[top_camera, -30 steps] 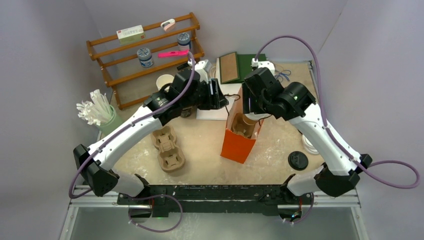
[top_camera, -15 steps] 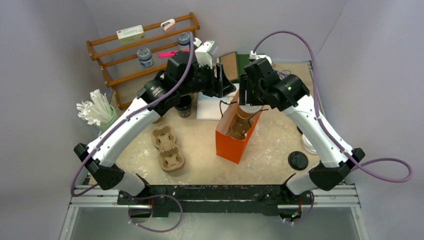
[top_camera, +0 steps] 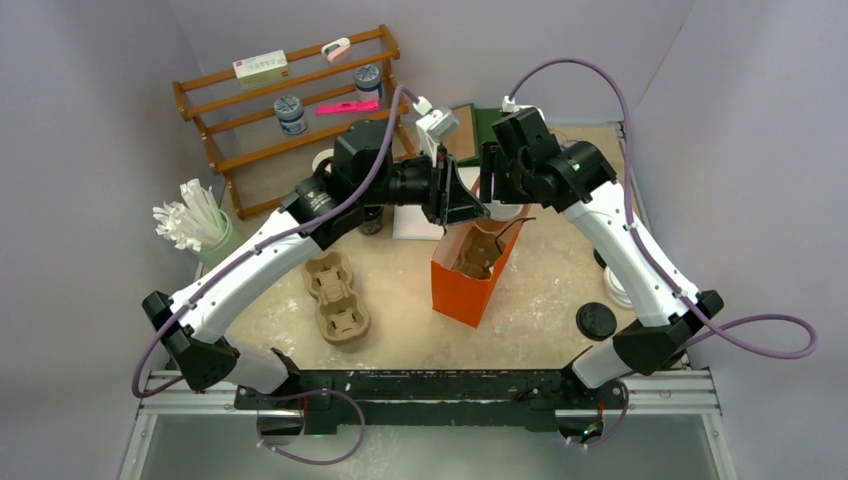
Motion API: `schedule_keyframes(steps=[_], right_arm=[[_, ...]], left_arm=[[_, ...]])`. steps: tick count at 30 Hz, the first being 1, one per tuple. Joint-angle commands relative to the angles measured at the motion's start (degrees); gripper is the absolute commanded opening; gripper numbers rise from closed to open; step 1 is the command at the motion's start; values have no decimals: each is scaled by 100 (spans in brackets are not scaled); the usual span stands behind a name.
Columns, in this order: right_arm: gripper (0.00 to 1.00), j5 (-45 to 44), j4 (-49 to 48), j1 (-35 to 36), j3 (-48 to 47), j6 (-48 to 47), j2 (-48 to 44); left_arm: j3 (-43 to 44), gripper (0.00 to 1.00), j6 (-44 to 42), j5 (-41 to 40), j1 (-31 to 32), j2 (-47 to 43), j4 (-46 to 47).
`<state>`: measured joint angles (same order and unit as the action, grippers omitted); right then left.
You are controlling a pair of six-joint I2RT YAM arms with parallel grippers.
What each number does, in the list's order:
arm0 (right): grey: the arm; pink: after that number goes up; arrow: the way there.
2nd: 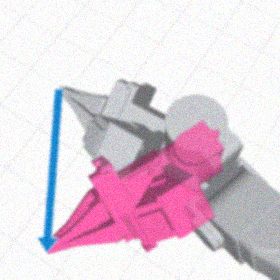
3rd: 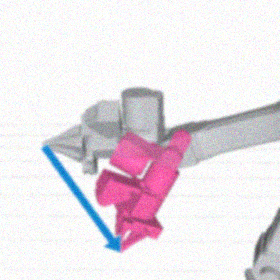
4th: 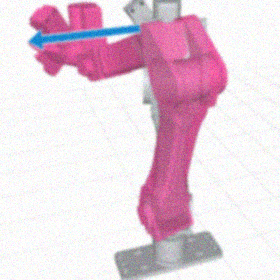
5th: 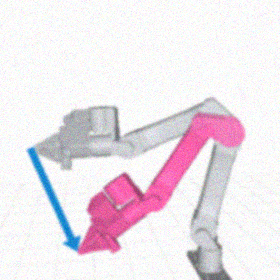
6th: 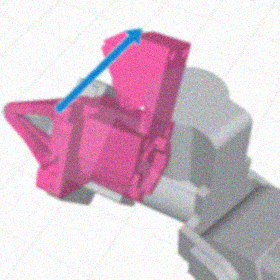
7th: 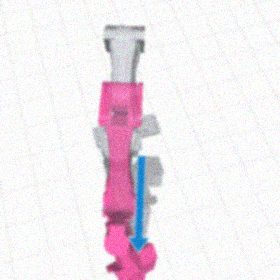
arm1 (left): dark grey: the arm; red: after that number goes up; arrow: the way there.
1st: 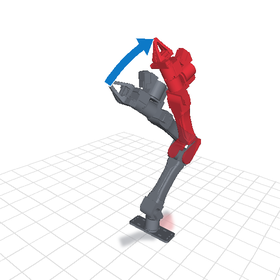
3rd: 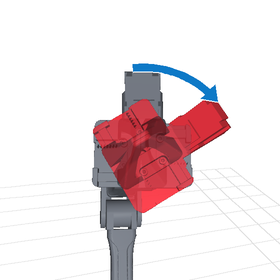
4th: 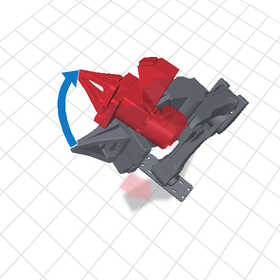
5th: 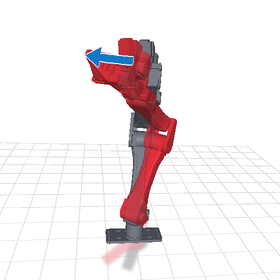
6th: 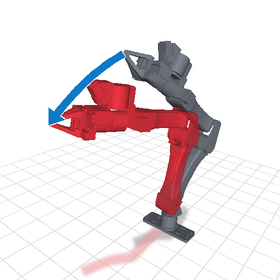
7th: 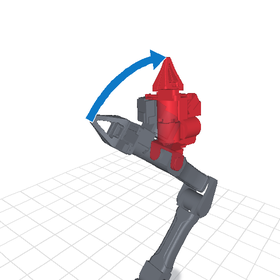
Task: Pack the takeout coffee
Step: Place the coffee cup on the cup tray.
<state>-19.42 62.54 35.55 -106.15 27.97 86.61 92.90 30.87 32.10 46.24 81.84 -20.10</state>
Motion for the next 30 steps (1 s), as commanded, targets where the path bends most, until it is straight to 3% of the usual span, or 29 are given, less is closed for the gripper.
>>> schedule_keyframes(steps=[1, 4, 9, 17, 30], right_arm=[[44, 124, -153, -112, -114, -98, -116], [43, 172, -188, -169, -68, -107, -131], [43, 201, -229, -239, -1, -166, -127], [43, 245, -258, -309, 53, -219, -135], [42, 228, -336, -338, 280, -452, -131]], left_arm=[[-217, 27, -112, 486, 104, 16, 179], [-184, 26, -368, 248, 128, 177, -128], [182, 24, -781, -1524, 150, 583, -811], [859, 29, -491, -2997, 141, 971, -1120], [1205, 29, -942, -3411, 140, 1381, -1916]])
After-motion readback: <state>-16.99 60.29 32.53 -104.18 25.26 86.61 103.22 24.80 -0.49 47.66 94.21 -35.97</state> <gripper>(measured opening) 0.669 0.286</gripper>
